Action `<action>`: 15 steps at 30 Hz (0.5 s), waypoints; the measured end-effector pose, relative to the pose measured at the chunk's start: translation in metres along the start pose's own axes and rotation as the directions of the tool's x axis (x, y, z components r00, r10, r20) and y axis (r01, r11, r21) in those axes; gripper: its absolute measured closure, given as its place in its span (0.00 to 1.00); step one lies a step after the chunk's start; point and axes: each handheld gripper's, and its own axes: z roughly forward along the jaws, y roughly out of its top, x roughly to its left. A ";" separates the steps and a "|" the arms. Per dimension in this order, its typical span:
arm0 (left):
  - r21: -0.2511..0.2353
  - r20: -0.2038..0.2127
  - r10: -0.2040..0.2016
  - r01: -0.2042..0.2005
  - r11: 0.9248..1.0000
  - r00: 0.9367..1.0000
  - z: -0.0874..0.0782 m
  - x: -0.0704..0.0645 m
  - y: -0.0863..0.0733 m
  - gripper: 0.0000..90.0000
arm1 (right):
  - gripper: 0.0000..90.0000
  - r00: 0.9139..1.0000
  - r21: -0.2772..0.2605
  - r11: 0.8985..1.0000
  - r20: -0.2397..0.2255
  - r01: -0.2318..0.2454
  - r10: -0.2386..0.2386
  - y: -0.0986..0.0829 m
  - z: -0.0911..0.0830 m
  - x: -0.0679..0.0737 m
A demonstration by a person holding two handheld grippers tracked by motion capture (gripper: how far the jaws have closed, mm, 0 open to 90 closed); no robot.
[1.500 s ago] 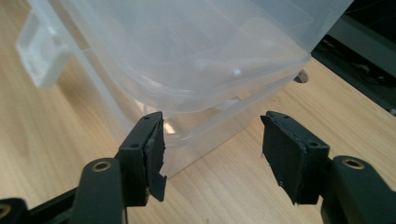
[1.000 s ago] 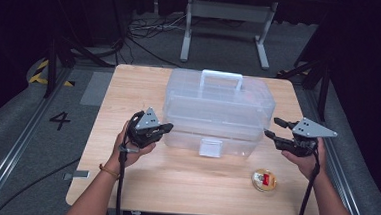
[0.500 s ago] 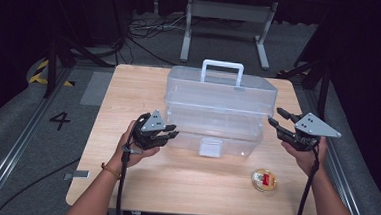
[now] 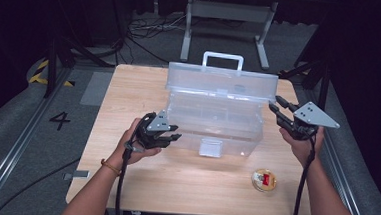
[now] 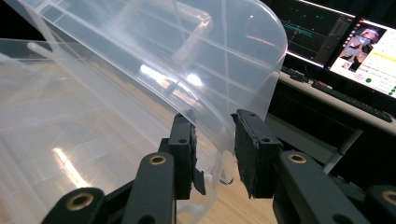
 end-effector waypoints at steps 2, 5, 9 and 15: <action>0.016 0.002 0.017 -0.017 1.000 1.000 0.002 0.000 0.003 0.74 | 0.77 1.000 -0.003 1.000 0.004 -0.007 0.007 0.001 0.002 -0.001; 0.037 0.003 0.027 -0.027 0.999 1.000 0.008 -0.002 0.006 0.72 | 0.78 1.000 -0.009 1.000 0.024 -0.017 0.018 0.004 0.005 -0.002; 0.048 0.005 0.036 -0.036 0.998 0.999 0.013 -0.003 0.008 0.72 | 0.79 0.998 -0.014 0.999 0.043 -0.033 0.034 0.008 0.010 -0.005; 0.058 -0.004 0.047 -0.046 0.997 0.999 0.019 -0.004 0.010 0.73 | 0.79 0.996 -0.022 0.998 0.053 -0.065 0.066 0.012 0.016 -0.009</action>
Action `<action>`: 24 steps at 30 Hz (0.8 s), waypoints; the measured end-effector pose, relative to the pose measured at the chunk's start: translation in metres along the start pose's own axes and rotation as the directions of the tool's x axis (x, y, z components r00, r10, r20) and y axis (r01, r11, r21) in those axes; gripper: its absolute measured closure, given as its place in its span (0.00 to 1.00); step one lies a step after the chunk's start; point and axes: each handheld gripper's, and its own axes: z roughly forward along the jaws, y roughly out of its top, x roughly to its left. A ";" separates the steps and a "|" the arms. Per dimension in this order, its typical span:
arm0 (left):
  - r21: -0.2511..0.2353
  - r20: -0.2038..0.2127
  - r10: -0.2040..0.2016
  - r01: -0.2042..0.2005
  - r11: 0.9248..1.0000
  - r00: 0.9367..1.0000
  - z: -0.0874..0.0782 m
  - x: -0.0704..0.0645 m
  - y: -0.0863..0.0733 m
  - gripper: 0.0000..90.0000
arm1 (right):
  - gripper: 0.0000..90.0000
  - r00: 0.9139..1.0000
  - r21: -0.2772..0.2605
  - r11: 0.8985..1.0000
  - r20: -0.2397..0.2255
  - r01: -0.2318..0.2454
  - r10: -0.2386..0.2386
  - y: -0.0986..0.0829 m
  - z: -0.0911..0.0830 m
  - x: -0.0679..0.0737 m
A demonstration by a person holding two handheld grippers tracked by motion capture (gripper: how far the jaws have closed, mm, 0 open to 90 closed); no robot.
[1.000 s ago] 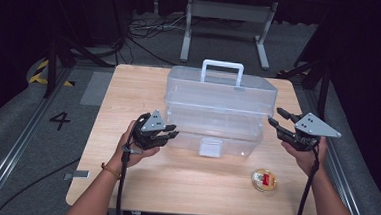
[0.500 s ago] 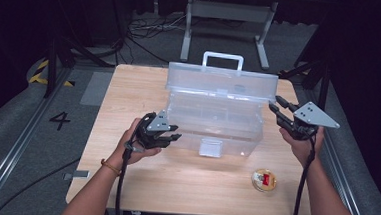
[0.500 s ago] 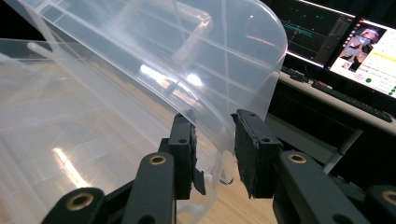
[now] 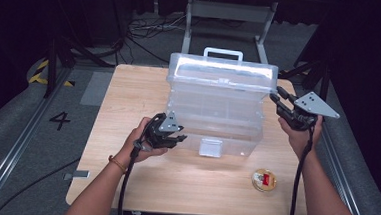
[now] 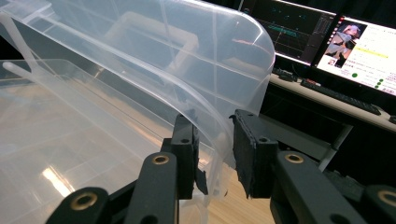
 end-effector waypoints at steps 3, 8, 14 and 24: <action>0.005 -0.005 0.008 -0.008 1.000 1.000 0.002 -0.001 0.001 0.73 | 0.79 1.000 0.000 1.000 0.005 -0.008 0.008 0.001 0.001 -0.001; -0.011 0.001 0.000 0.000 1.000 1.000 0.003 0.000 0.000 0.74 | 0.80 1.000 0.002 1.000 0.027 -0.014 0.014 0.005 0.011 -0.006; -0.026 0.006 -0.006 0.006 1.000 1.000 0.003 0.000 -0.001 0.74 | 0.83 0.995 0.003 1.000 0.095 -0.005 0.004 0.010 0.018 -0.002; -0.051 0.031 -0.029 0.030 0.998 0.999 0.003 0.003 -0.004 0.74 | 0.92 0.984 0.045 0.997 0.167 0.061 -0.068 0.020 0.034 -0.006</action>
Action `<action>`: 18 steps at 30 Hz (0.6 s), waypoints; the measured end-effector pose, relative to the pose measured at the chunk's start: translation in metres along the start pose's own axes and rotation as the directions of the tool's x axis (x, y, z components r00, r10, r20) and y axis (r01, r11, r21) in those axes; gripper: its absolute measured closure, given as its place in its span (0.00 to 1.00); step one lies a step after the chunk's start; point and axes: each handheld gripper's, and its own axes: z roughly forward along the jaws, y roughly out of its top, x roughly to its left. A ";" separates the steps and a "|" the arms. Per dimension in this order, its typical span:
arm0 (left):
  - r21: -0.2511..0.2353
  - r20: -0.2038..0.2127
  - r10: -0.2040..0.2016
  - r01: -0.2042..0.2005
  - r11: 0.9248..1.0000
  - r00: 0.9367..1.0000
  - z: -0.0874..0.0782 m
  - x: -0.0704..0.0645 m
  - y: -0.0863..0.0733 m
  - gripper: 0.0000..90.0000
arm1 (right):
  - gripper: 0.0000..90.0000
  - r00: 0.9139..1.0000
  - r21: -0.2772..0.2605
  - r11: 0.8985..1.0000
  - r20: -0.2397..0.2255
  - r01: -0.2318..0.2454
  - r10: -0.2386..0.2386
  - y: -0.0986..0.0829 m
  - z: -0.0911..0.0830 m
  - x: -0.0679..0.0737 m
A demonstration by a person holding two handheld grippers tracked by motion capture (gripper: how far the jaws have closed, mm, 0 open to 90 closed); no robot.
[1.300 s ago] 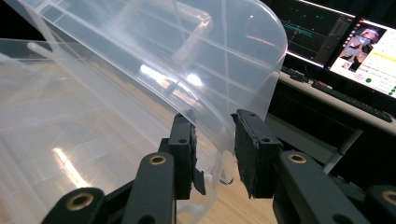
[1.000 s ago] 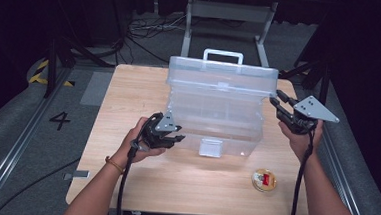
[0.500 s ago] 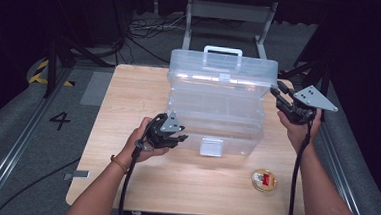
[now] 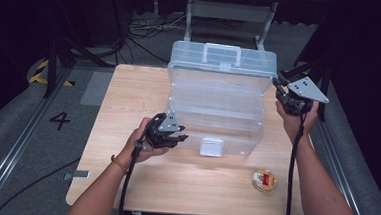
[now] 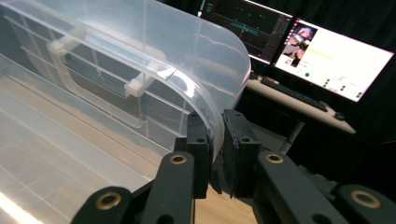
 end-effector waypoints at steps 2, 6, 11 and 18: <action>-0.009 0.005 -0.004 0.004 1.000 1.000 0.000 0.001 -0.001 0.74 | 0.93 1.000 0.007 1.000 0.010 0.015 -0.015 0.002 0.004 0.000; -0.013 0.010 -0.003 0.003 1.000 1.000 0.000 0.001 -0.001 0.74 | 0.94 1.000 0.016 1.000 0.007 -0.001 0.001 0.005 0.012 -0.005; -0.022 0.020 -0.012 0.013 1.000 1.000 0.000 0.003 -0.002 0.74 | 0.94 1.000 0.028 1.000 0.009 0.002 -0.002 0.009 0.020 -0.008; -0.033 0.027 -0.023 0.024 0.999 0.999 0.000 0.003 -0.003 0.75 | 0.95 1.000 0.035 0.999 -0.002 -0.031 0.031 0.012 0.032 -0.015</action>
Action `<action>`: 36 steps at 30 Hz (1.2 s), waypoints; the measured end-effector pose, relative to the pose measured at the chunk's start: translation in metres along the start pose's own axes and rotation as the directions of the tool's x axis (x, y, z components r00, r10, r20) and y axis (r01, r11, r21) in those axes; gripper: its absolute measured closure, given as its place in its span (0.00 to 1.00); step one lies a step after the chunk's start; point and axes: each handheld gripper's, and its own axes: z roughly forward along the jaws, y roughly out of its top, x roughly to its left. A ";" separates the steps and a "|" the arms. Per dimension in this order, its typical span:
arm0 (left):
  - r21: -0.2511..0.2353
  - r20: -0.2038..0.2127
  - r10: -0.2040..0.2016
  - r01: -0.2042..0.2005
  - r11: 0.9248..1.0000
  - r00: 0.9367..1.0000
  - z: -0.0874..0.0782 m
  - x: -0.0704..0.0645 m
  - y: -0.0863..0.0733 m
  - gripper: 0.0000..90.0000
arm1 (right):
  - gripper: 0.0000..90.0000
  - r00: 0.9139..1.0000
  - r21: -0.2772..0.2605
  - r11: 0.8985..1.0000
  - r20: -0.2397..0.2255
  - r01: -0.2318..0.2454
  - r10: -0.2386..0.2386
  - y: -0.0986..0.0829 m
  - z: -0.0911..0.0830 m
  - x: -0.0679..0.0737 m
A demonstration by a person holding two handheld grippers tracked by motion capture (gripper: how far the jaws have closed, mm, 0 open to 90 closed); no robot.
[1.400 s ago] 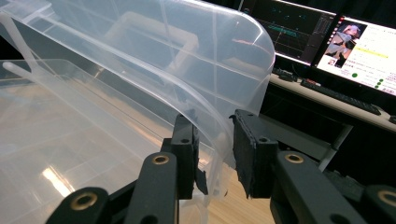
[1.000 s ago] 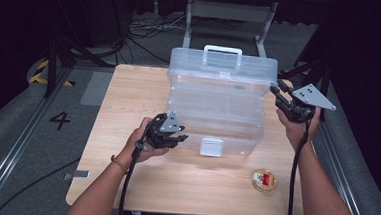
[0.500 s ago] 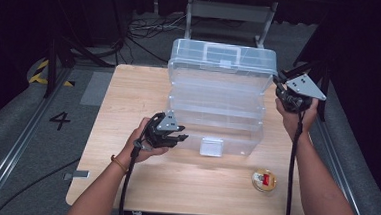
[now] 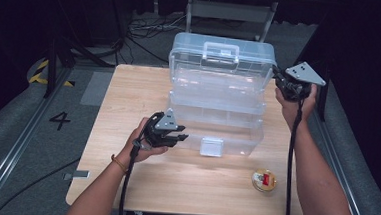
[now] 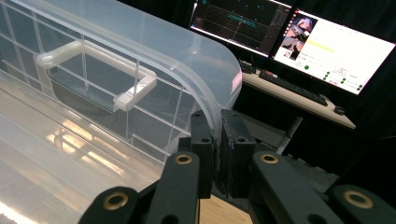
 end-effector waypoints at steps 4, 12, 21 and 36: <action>-0.003 0.000 -0.002 0.002 1.000 1.000 0.000 0.000 0.000 0.75 | 0.95 1.000 -0.004 1.000 -0.019 -0.001 0.001 0.000 0.002 -0.004; -0.005 0.003 -0.006 0.006 1.000 1.000 0.000 0.000 0.000 0.75 | 0.95 1.000 0.000 1.000 -0.030 -0.004 0.004 0.001 0.006 -0.007; -0.008 0.009 -0.013 0.013 1.000 1.000 0.000 0.001 -0.001 0.75 | 0.95 0.999 0.011 1.000 -0.037 -0.010 0.010 0.003 0.010 -0.009; -0.011 0.011 -0.020 0.020 1.000 1.000 -0.001 0.001 -0.001 0.75 | 0.95 0.998 0.020 0.999 -0.030 -0.048 0.049 0.004 0.019 -0.011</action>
